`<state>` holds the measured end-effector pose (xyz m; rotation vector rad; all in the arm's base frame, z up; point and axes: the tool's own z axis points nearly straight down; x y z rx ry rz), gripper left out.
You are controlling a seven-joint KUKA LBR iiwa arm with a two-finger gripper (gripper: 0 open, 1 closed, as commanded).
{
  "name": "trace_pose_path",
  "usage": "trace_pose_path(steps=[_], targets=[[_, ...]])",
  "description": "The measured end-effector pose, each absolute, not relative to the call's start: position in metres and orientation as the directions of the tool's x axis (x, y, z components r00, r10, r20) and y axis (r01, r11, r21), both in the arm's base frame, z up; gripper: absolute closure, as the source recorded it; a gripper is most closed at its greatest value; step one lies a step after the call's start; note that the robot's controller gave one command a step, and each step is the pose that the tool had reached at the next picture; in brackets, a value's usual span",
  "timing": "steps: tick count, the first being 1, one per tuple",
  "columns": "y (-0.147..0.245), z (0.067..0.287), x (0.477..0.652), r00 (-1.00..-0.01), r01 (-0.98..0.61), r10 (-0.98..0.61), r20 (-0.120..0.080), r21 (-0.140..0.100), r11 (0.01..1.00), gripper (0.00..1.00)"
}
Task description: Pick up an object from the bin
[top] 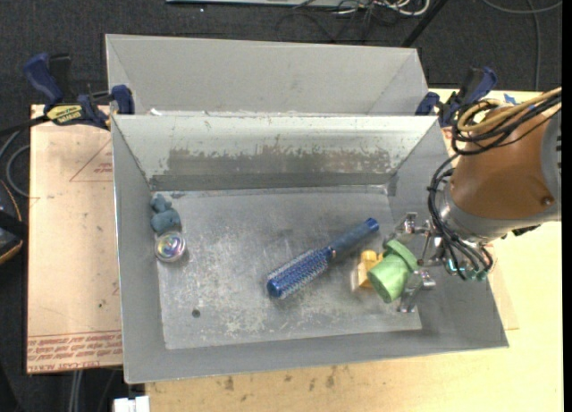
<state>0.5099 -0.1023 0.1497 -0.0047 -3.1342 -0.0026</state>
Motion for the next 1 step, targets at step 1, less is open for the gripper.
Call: trace_pose_path(steps=[1], targets=[[-0.1105, 0.1032, 0.522, -0.992, 0.128, 0.128, -0.019, 0.0, 0.992, 0.0]])
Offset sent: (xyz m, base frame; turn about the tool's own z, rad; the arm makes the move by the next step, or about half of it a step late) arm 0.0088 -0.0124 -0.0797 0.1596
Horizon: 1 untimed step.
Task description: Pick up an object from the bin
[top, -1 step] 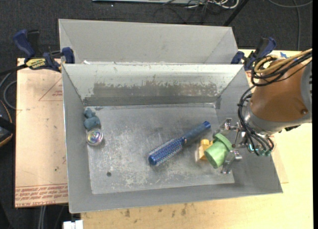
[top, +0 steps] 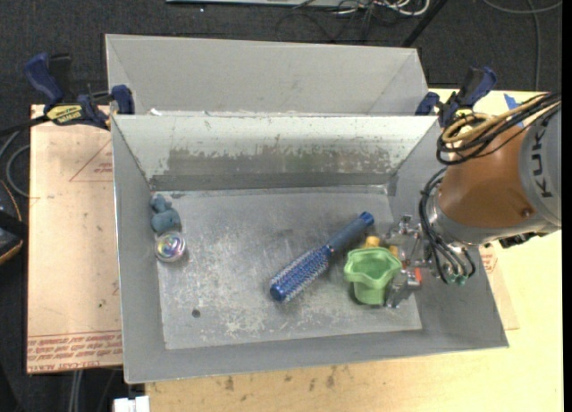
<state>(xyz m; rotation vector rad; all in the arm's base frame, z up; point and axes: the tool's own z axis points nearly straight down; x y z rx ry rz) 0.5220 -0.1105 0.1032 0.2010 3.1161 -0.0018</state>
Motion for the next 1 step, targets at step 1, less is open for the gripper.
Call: trace_pose_path(steps=[1], targets=[[-0.1003, 0.0896, 0.5311, -0.998, 0.052, 0.052, -0.034, -0.005, 0.999, 0.0]])
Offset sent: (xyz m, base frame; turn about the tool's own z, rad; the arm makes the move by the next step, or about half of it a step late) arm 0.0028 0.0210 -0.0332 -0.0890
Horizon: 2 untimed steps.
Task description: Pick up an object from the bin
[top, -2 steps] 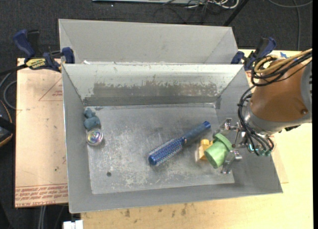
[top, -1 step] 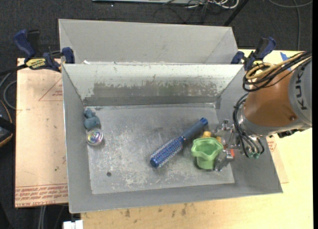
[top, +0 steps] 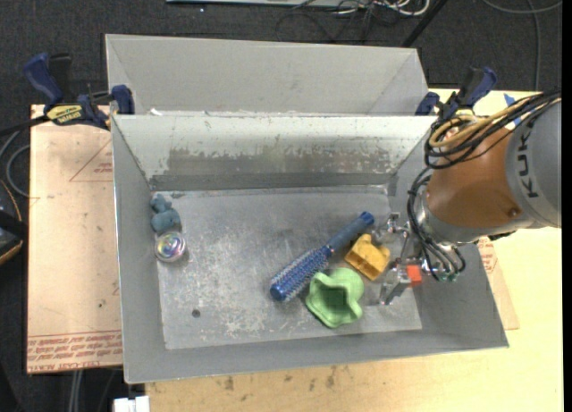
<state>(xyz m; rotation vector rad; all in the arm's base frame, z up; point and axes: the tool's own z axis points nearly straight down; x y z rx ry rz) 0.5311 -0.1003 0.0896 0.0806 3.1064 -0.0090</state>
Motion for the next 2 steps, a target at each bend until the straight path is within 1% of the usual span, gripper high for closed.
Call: trace_pose_path(steps=[1, 2], targets=[[-0.057, 0.086, 0.531, -0.988, -0.146, -0.146, -0.05, -0.007, 0.989, 0.0], [-0.132, 0.074, 0.566, -1.0, -0.013, -0.013, -0.009, 0.002, 1.0, 0.0]])
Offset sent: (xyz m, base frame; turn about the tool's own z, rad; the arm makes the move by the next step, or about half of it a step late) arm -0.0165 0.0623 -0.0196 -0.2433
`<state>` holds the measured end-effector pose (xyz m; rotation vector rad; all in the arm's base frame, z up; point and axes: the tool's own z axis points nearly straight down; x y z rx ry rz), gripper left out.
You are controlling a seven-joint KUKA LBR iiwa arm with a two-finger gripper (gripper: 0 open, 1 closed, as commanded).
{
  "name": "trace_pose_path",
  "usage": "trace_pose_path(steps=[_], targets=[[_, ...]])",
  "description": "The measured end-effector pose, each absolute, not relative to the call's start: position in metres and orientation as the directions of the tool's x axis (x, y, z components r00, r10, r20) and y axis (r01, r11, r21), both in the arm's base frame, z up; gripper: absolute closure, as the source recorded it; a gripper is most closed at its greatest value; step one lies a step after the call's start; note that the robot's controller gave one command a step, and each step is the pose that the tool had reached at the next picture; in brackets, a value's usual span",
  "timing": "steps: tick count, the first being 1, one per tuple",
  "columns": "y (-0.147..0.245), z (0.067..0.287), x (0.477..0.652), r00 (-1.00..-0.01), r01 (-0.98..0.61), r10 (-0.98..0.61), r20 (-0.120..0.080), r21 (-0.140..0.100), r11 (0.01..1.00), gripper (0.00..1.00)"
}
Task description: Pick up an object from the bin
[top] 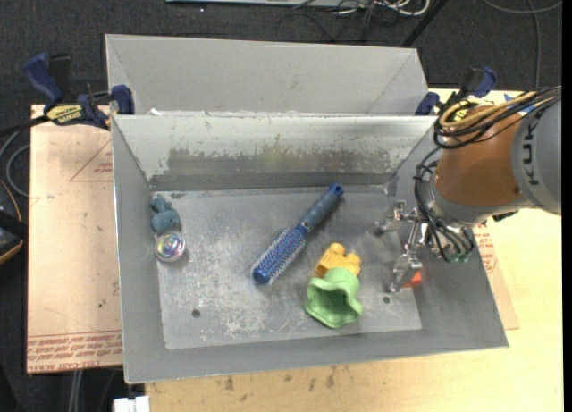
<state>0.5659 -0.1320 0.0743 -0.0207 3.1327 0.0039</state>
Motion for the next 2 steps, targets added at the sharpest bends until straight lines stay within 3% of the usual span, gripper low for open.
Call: trace_pose_path(steps=[1, 2], targets=[[-0.1553, 0.0747, 0.5044, -0.993, -0.117, -0.117, -0.016, -0.003, 0.993, 0.0], [-0.1553, 0.0765, 0.5052, -0.993, -0.12, -0.12, -0.012, -0.004, 0.993, 1.0]])
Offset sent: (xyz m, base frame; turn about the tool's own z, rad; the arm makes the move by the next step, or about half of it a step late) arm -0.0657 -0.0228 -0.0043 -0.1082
